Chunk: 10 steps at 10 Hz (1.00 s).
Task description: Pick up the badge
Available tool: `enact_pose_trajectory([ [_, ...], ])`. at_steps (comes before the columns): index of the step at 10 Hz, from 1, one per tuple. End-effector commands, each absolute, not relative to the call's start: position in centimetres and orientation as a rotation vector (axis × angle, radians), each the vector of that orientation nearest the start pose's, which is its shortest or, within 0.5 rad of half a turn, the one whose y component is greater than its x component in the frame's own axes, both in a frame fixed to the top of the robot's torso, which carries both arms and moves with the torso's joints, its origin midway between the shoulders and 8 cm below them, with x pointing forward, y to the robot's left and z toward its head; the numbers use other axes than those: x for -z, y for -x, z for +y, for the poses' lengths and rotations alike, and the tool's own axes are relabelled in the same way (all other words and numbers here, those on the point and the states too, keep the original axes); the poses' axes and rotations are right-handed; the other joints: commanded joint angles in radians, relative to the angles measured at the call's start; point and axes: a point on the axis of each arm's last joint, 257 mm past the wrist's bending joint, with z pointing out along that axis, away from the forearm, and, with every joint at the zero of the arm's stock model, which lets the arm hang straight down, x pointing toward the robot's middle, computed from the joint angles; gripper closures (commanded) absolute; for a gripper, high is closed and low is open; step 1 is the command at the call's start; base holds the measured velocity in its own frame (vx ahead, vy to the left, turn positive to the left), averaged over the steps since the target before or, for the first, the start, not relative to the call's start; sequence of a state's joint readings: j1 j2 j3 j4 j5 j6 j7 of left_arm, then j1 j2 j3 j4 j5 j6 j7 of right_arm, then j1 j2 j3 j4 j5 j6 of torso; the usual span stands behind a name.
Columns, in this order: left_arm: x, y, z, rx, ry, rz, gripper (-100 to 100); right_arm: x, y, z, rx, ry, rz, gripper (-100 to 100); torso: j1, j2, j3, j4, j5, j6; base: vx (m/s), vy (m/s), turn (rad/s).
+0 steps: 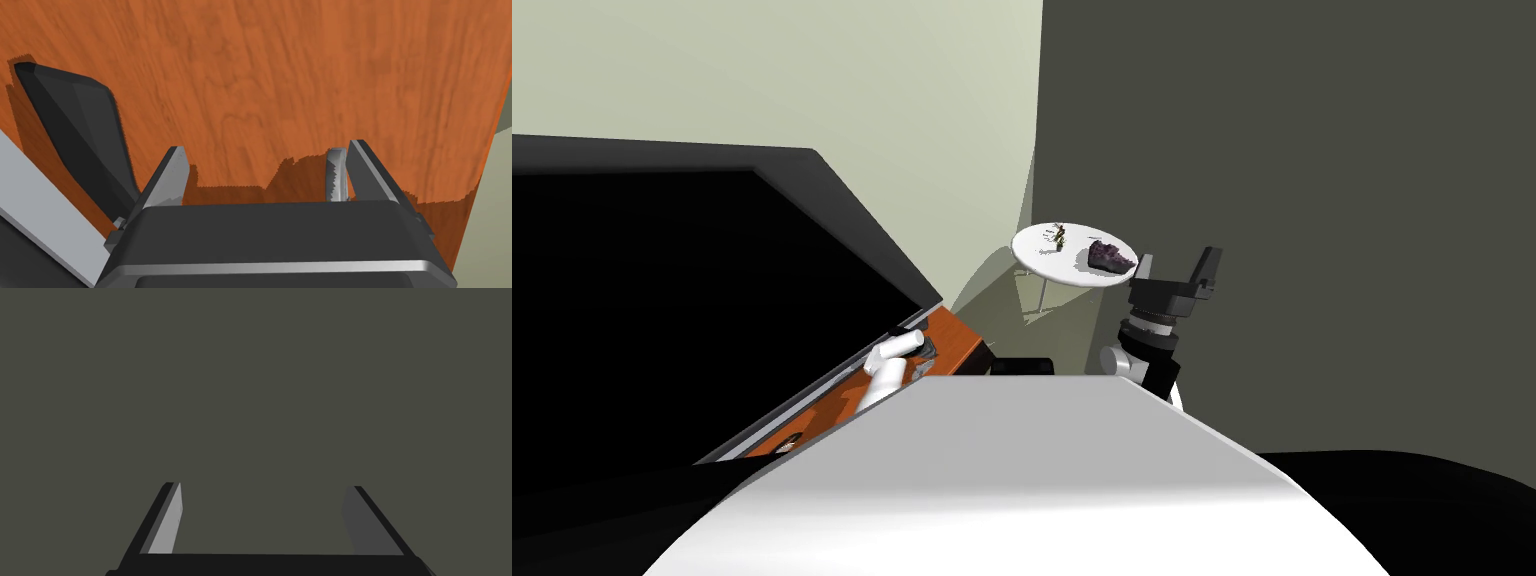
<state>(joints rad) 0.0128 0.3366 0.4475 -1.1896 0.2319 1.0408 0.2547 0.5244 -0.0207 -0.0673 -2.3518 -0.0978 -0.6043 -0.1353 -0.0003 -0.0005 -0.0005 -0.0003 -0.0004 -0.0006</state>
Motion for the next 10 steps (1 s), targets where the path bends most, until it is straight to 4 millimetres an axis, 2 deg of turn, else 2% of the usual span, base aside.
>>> enact_pose_trajectory([
  [1, 51.5, -26.1, 51.5, 0.114, 2.701, 1.077, -100, -6.8, -30.2, -30.4, -1.45, -0.602, 0.43, 0, 0.0, 0.0, 0.0, 0.0, 0.0, 0.0, 0.025, 0.004, -0.032],
  [2, 51.9, -24.6, 51.8, 0.084, 2.751, 1.042, -100, -6.8, -30.2, -30.4, -1.45, -0.602, 0.43, 0, 0.0, 0.0, 0.0, 0.0, 0.0, 0.0, 0.032, 0.008, -0.042],
  [3, 52.0, -24.4, 51.6, 0.076, 2.759, 1.044, -100, -6.8, -30.2, -30.4, -1.45, -0.602, 0.43, 0, 0.001, 0.0, 0.0, 0.0, 0.0, 0.0, 0.022, 0.006, -0.011],
  [5, 52.5, -21.4, 51.9, 0.012, 2.856, 0.981, -100, -6.8, -30.2, -30.4, -1.45, -0.602, 0.43, 0, 0.001, 0.0, 0.0, 0.0, 0.0, 0.0, 0.019, 0.008, -0.027],
  [6, 52.5, -21.4, 51.9, 0.01, 2.858, 0.982, -100, -6.8, -30.2, -30.4, -1.45, -0.602, 0.43, 0, 0.001, 0.0, 0.0, 0.0, 0.0, 0.0, 0.015, 0.01, -0.01],
  [10, 52.9, -17.6, 52.0, -0.071, 2.98, 0.889, -100, -6.8, -30.2, -30.4, -1.45, -0.602, 0.43, 0, 0.001, 0.002, 0.001, 0.0, 0.0, 0.0, 0.003, 0.009, -0.019],
])
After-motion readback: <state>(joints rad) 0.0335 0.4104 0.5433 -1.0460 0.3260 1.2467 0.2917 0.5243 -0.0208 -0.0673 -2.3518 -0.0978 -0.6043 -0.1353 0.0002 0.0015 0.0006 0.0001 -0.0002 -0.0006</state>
